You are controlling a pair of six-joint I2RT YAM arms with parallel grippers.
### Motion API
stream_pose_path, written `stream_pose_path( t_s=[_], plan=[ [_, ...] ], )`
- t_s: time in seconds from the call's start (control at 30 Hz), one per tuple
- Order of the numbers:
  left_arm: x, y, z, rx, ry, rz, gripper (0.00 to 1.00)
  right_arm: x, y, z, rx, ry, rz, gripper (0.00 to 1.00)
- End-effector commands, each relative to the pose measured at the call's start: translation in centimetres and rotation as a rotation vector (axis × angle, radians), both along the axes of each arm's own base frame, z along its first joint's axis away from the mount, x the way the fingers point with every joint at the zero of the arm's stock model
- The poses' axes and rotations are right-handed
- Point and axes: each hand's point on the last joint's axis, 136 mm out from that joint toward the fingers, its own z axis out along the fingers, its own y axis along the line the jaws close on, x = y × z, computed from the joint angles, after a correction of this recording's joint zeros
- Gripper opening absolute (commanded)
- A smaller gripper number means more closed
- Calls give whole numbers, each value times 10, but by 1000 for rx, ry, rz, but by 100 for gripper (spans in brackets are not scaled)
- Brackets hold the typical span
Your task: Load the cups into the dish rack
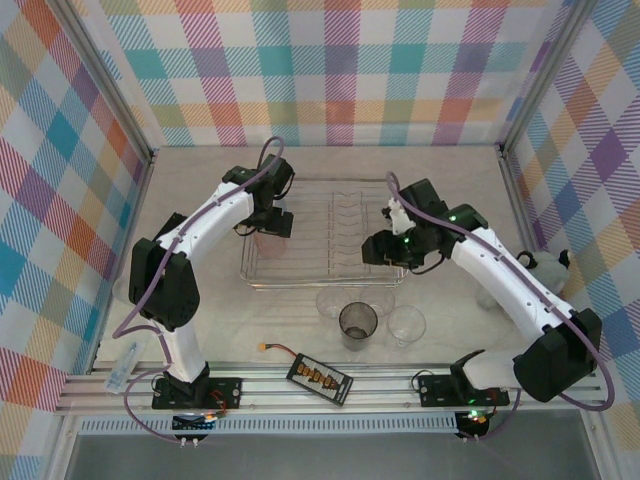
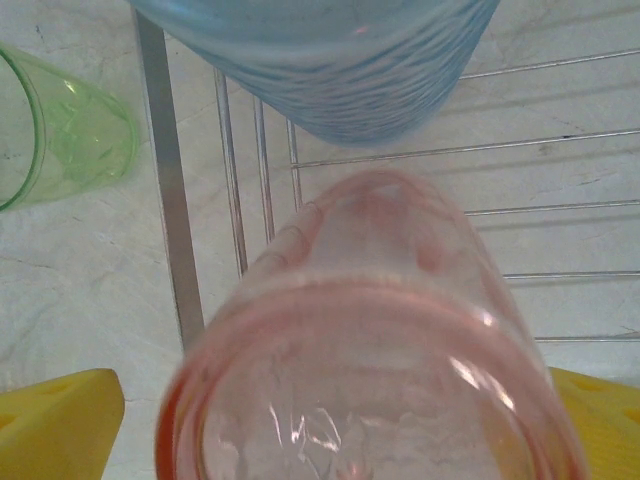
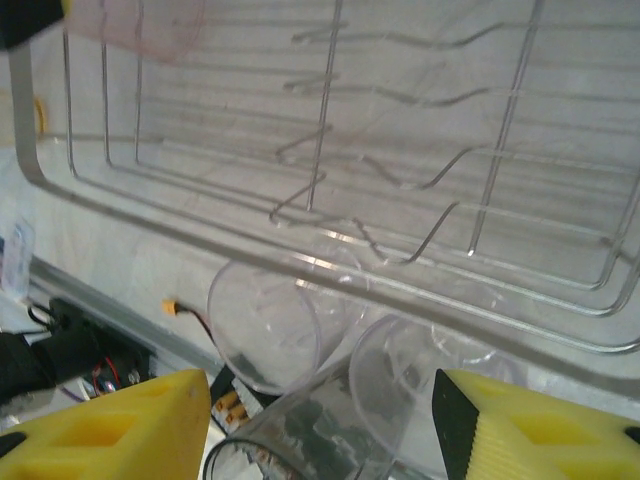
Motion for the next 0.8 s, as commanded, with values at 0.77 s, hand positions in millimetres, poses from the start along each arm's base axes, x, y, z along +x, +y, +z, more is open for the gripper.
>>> stream_pose_path(
  t_s=[0.77],
  plan=[
    [-46,10,103,-471,-558,124,100,-82,6,-23,-243,-10,332,52]
  ],
)
